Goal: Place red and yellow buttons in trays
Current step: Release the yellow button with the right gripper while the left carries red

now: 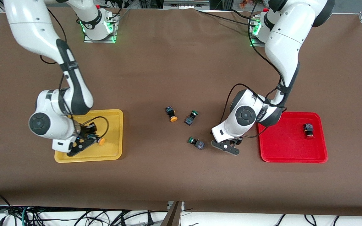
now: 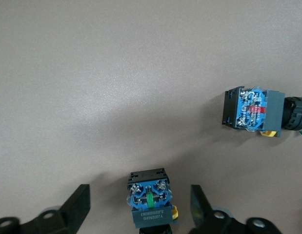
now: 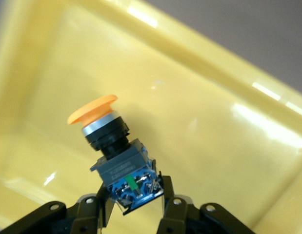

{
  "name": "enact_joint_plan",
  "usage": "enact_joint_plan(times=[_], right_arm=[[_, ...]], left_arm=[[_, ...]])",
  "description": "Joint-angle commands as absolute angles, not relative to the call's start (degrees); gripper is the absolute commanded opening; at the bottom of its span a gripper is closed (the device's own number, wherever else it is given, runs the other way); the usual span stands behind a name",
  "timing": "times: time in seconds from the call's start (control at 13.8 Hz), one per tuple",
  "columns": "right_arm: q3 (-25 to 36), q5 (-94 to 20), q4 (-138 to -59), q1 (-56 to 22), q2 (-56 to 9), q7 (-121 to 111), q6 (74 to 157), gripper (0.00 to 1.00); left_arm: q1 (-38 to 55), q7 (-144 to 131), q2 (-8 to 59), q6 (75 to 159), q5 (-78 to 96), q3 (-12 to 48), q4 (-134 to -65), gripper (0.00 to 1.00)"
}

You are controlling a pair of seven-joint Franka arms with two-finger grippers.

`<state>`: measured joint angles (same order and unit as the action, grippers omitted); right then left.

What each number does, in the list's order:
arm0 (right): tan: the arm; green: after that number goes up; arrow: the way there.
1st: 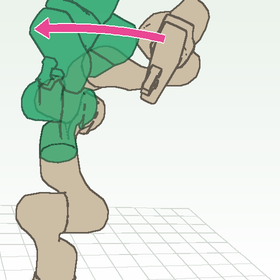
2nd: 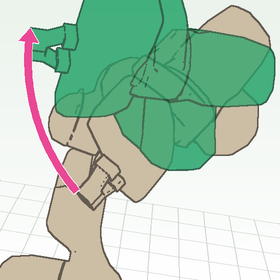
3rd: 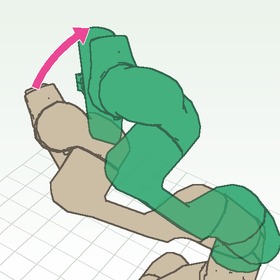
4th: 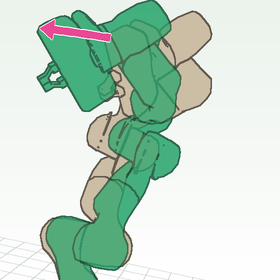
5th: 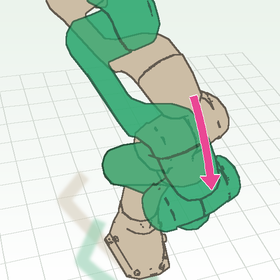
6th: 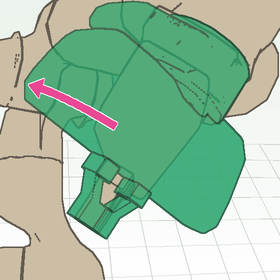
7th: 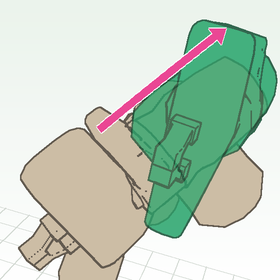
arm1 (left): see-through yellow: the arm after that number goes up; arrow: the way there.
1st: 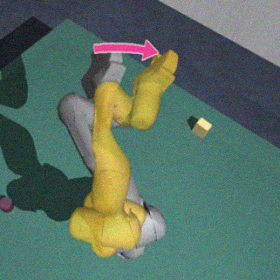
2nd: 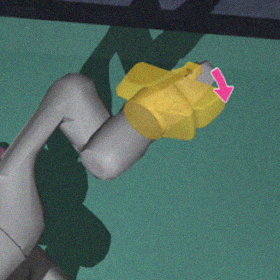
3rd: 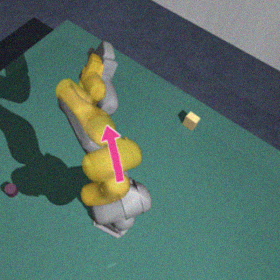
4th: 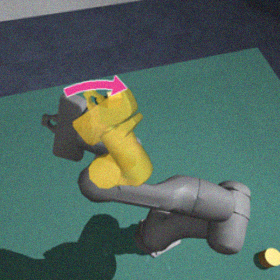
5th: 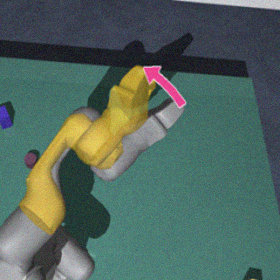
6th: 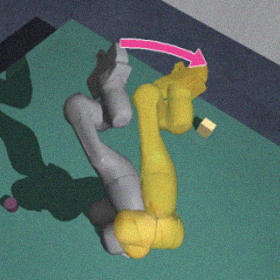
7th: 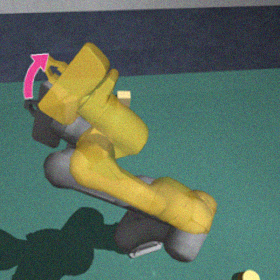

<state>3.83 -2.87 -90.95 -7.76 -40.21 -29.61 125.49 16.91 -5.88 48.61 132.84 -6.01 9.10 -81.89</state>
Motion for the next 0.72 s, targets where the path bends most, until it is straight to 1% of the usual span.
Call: enact_joint_plan(times=[0.0,0.07,0.14,0.29,0.36,0.58,0.65], right_arm=[[2.99,-4.13,-92.99,-7.82,-39.82,-29.8,127.71,0.96],[2.73,-5.09,-92.21,-7.91,-39.47,-29.62,126.57,0.99],[2.64,-6.66,-90.11,-8.26,-39.29,-29.71,124.47,0.99],[2.55,-11.4,-84.58,-9.92,-39.29,-27.18,117.54,0.99],[2.55,-12.56,-82.98,-11.24,-39.29,-24.03,115.51,0.99],[2.37,-12.74,-82.97,-17.55,-37.98,-8.85,115.05,0.99],[2.29,-12.74,-83.32,-20.54,-37.88,-2.44,114.96,0.99]], left_arm=[[17.58,-7.21,49.39,133.15,-7.29,8.7,-80.77,0.76],[17.49,-7.21,49.39,133.15,-7.29,8.7,-80.86,0.7],[17.49,-7.29,49.39,133.15,-7.38,8.7,-80.86,0.65],[17.32,-7.29,49.31,133.15,-7.38,8.7,-80.86,0.38],[16.97,-7.21,48.96,132.55,-7.38,8.7,-80.86,0.26],[12.41,-5.89,45.1,126.85,-7.29,9.22,-80.42,0.25],[10.83,-4.5,43.78,125.43,-7.21,9.32,-80.59,0.22]])
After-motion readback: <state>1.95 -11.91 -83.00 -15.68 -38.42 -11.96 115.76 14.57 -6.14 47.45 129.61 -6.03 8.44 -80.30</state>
